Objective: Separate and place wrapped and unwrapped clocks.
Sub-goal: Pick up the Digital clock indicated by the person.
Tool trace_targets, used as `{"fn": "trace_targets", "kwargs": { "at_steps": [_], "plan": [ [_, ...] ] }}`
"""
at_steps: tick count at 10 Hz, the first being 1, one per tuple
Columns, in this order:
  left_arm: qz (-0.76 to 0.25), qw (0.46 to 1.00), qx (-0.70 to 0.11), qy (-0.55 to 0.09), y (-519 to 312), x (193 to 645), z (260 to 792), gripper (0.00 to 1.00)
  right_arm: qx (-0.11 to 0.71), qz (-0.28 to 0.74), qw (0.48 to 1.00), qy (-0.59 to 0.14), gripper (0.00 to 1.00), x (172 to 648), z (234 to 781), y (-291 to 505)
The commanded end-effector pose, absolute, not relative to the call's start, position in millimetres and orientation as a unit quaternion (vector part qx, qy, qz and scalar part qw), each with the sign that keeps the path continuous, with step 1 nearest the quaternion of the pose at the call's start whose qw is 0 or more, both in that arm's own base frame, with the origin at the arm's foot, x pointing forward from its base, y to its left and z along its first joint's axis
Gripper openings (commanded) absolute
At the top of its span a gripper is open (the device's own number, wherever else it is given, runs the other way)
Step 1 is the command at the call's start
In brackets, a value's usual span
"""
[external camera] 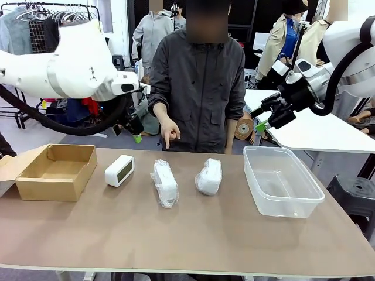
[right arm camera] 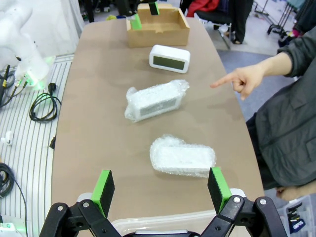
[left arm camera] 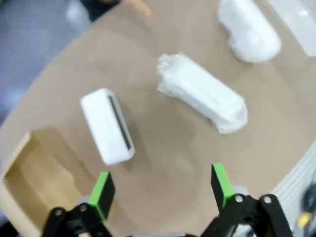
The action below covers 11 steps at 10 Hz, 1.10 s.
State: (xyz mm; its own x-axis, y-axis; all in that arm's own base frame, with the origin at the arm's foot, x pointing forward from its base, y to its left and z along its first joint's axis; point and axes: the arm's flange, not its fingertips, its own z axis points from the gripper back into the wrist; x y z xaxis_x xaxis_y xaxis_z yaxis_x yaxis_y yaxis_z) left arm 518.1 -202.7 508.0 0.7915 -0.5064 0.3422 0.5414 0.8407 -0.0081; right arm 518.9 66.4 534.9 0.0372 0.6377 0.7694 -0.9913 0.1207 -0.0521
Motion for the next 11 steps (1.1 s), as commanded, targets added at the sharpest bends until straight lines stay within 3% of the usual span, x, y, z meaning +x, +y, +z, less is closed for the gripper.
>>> {"fn": "trace_targets", "kwargs": {
  "at_steps": [1,2,8,10,11],
  "plan": [
    [-0.028,0.996,-0.015,-0.083,-258,527,517,1.0,0.264,0.609,0.67,-0.333,1.0,519,536,66],
    [0.027,0.997,0.018,-0.067,-274,530,503,1.0,0.264,0.609,0.67,-0.333,1.0,519,536,66],
    [0.142,0.989,-0.032,-0.033,-349,547,451,1.0,0.264,0.609,0.67,-0.333,1.0,519,536,66],
    [0.135,0.988,-0.059,-0.035,-340,547,451,1.0,0.264,0.609,0.67,-0.333,1.0,519,536,66],
    [0.132,0.99,-0.03,-0.027,-360,542,442,1.0,0.264,0.609,0.67,-0.333,1.0,519,536,66]
  ]
}}
